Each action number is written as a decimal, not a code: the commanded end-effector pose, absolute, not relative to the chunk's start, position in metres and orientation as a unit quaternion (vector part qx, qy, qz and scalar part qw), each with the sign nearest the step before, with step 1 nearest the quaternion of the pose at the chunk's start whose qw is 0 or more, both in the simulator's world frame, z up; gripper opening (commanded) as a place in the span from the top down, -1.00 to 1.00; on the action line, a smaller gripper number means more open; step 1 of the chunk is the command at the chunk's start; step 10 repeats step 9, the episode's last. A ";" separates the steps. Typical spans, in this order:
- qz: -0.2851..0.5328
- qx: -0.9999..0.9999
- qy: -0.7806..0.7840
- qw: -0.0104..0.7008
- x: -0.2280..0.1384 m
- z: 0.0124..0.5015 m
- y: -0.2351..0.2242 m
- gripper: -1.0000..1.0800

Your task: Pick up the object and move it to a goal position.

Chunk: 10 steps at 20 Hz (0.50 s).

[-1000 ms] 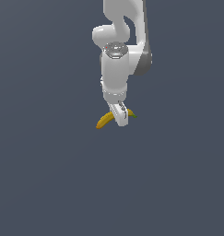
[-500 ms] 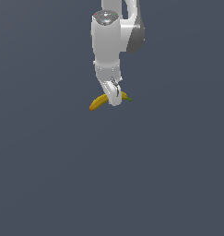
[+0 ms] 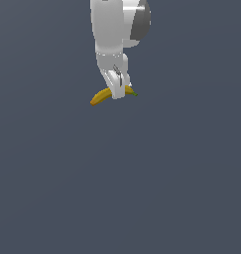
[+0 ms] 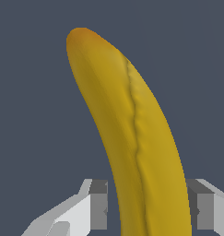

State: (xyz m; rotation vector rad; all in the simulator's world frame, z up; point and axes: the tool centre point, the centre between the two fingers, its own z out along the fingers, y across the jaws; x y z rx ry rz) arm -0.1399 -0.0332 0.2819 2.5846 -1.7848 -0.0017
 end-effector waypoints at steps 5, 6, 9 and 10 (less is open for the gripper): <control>0.000 0.823 -0.568 0.000 -0.148 0.294 -0.038 1.00; 0.000 0.823 -0.568 0.000 -0.148 0.294 -0.038 1.00; 0.000 0.823 -0.568 0.000 -0.147 0.294 -0.037 1.00; 0.000 0.823 -0.568 0.000 -0.147 0.294 -0.037 1.00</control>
